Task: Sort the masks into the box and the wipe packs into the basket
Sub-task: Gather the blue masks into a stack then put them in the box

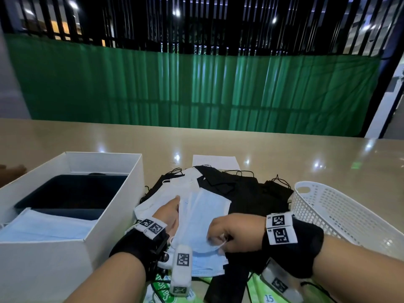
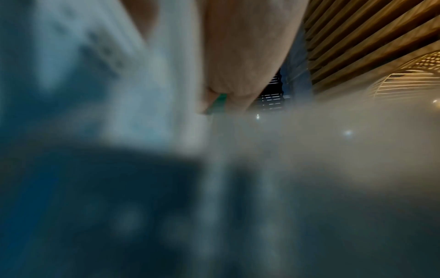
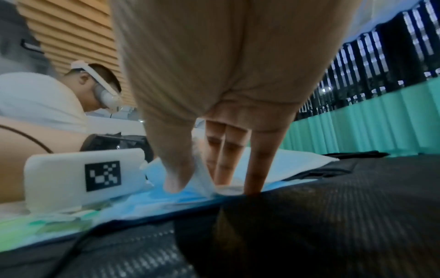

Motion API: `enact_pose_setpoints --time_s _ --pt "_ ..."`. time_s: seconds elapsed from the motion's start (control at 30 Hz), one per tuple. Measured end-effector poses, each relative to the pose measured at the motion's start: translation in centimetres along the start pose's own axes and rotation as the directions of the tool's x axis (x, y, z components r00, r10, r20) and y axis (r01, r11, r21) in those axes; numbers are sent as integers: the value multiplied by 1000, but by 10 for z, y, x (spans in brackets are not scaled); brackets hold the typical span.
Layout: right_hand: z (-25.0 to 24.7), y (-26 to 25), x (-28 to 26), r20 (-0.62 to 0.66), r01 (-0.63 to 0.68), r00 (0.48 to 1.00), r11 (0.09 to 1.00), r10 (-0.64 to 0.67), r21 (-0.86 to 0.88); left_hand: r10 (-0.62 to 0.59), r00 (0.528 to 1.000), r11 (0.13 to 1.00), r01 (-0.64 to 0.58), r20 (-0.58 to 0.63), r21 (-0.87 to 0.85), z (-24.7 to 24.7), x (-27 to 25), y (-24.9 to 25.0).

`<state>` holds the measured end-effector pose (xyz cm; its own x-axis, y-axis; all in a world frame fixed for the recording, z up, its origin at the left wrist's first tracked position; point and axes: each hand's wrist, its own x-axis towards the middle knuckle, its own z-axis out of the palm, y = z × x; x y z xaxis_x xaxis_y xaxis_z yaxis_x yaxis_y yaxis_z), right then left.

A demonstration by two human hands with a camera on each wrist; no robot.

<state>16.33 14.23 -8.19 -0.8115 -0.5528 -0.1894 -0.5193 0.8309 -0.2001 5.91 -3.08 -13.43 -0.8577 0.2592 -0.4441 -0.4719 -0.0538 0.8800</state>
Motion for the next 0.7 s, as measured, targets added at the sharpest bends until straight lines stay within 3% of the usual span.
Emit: enact_pose_setpoints --time_s 0.1,0.2,0.3,0.33,0.4,0.43,0.5,0.57,0.63,0.7 --pt "2 1 -1 62 -19 998 984 8 176 -47 993 979 24 109 203 -2 -2 1" --pt "-7 2 -5 130 -117 989 923 74 366 -2 983 926 -68 184 372 -3 -8 3" --pt "-23 13 -4 -8 -221 967 855 255 470 -1 973 910 -95 231 405 -6 2 2" --pt "-27 19 -3 -96 -264 931 833 351 487 7 970 912 -105 242 396 -8 -1 3" --pt "-28 31 -2 -195 -372 808 738 556 563 3 961 908 -118 275 402 -14 11 0" --pt "-27 34 -3 -145 -430 753 646 642 631 -15 953 908 -113 302 403 -16 17 -1" --pt "-21 33 -6 98 -538 706 440 702 719 18 945 927 -138 326 349 -16 15 0" --pt "-14 28 -9 255 -559 720 322 646 764 53 935 964 -140 350 228 -14 0 3" --pt "-8 25 -8 242 -485 766 288 595 826 94 911 985 -144 403 96 -11 -8 4" --pt "-9 22 -5 158 -373 814 294 559 880 156 855 979 -199 496 35 -7 -15 9"
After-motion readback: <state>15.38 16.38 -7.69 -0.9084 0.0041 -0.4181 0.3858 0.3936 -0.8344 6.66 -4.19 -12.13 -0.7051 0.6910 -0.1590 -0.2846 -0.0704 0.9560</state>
